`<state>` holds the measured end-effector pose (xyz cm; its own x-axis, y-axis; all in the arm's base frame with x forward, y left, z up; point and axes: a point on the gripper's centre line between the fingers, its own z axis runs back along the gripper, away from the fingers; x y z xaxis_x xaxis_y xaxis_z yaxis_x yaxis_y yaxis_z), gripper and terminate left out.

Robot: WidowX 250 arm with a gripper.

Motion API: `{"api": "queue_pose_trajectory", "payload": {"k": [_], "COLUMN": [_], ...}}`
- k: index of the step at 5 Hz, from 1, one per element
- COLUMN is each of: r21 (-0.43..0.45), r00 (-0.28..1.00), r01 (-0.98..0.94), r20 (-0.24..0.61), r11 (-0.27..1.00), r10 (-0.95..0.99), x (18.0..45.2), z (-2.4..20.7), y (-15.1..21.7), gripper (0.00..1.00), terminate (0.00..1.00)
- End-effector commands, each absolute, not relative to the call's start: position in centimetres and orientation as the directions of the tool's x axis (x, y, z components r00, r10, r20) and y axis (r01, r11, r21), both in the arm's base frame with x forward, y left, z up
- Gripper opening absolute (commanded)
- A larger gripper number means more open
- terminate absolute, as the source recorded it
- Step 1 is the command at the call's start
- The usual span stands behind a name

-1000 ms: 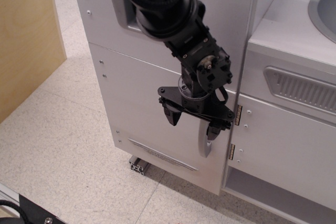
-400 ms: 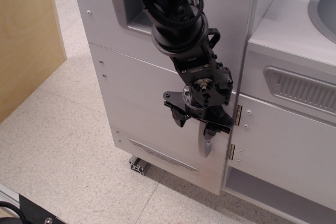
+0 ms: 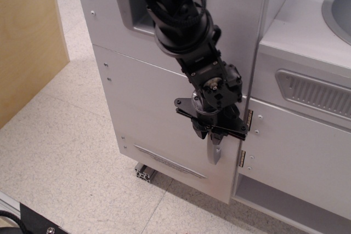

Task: Open low fridge

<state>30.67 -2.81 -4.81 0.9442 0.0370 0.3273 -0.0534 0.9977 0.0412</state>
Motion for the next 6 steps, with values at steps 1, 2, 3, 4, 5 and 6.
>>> {"api": "queue_pose_trajectory", "payload": {"k": [1, 2, 3, 4, 5, 6], "r21": [0.067, 0.095, 0.096, 0.106, 0.042, 0.007], "r00": [0.941, 0.944, 0.959, 0.965, 0.958, 0.955], "r01": [0.023, 0.074, 0.092, 0.117, 0.090, 0.070], "r20": [0.336, 0.314, 0.260, 0.225, 0.268, 0.288], "r11": [0.998, 0.993, 0.991, 0.987, 0.995, 0.998], "r10": [-0.044, -0.101, -0.114, -0.139, -0.098, -0.069], "x": [26.9, 24.1, 21.6, 20.8, 21.7, 23.9], "z": [-3.7, -3.5, -1.5, 1.4, 4.6, 5.9], "y": [-1.8, -0.8, 0.7, 1.8, 1.8, 0.4], "gripper": [0.00, 0.00, 1.00, 1.00, 1.00, 1.00], "terminate": [0.00, 0.00, 0.00, 0.00, 0.00, 0.00]}}
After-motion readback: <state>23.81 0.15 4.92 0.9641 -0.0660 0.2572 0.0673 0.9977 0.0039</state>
